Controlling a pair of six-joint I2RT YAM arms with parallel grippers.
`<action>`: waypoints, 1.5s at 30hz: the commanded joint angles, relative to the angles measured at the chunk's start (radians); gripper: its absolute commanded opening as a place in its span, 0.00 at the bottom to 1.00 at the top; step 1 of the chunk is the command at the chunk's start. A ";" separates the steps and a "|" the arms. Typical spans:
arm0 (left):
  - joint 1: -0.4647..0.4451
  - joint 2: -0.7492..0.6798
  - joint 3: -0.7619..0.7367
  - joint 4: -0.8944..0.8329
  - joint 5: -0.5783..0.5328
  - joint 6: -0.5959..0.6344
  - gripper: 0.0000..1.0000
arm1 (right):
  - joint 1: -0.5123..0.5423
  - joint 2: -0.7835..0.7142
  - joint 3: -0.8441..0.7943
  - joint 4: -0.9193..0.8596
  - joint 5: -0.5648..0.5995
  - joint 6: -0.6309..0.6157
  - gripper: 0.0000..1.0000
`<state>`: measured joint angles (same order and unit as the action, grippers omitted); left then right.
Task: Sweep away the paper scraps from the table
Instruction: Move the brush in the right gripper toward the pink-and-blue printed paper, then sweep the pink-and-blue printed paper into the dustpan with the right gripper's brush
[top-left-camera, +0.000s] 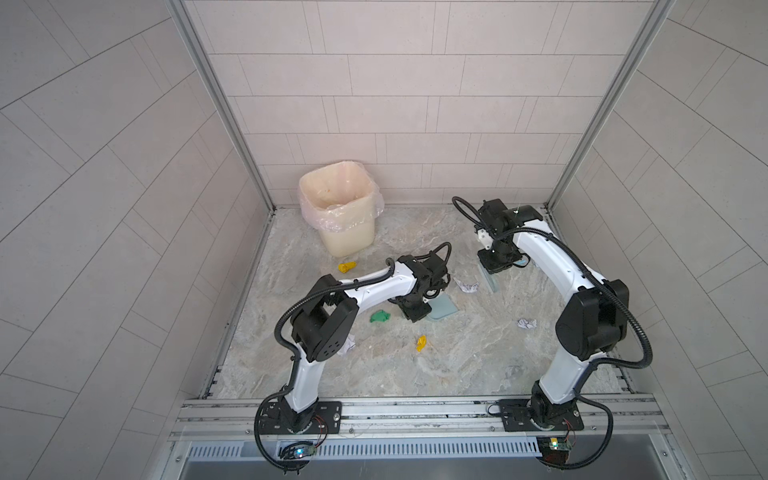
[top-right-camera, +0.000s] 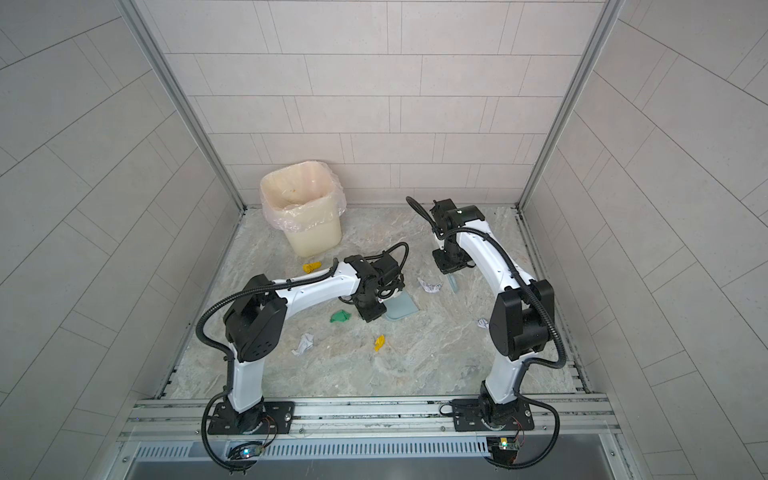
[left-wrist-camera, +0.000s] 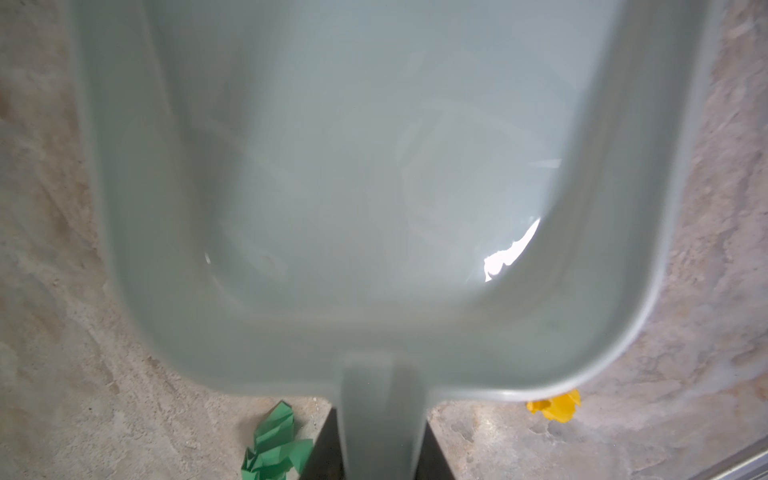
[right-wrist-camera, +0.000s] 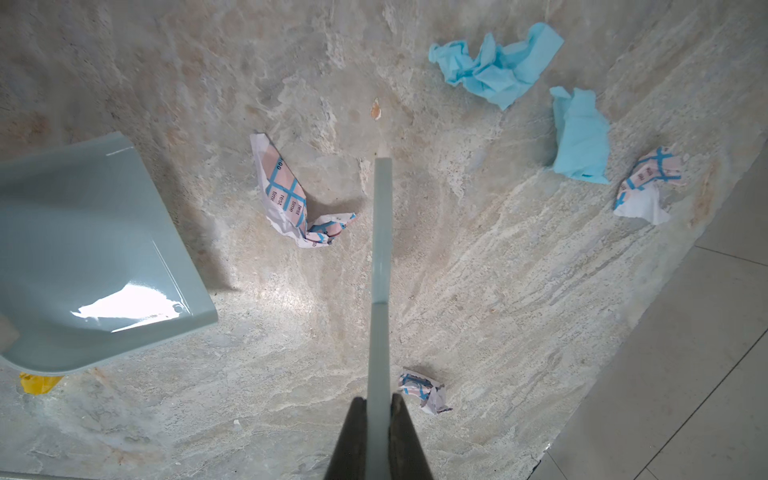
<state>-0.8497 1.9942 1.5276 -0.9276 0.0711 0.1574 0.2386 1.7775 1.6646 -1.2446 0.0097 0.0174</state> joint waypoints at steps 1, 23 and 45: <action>-0.006 0.023 0.037 -0.003 0.013 0.014 0.00 | 0.005 0.026 0.017 -0.030 0.007 -0.020 0.00; -0.002 0.098 0.080 -0.005 -0.027 0.042 0.00 | 0.043 0.052 0.100 -0.074 -0.058 -0.005 0.00; 0.009 0.106 0.072 0.013 -0.030 0.047 0.00 | 0.120 0.164 0.198 -0.133 -0.180 -0.023 0.00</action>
<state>-0.8463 2.0888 1.5841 -0.9108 0.0479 0.1944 0.3374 1.9530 1.8515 -1.3224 -0.0921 0.0071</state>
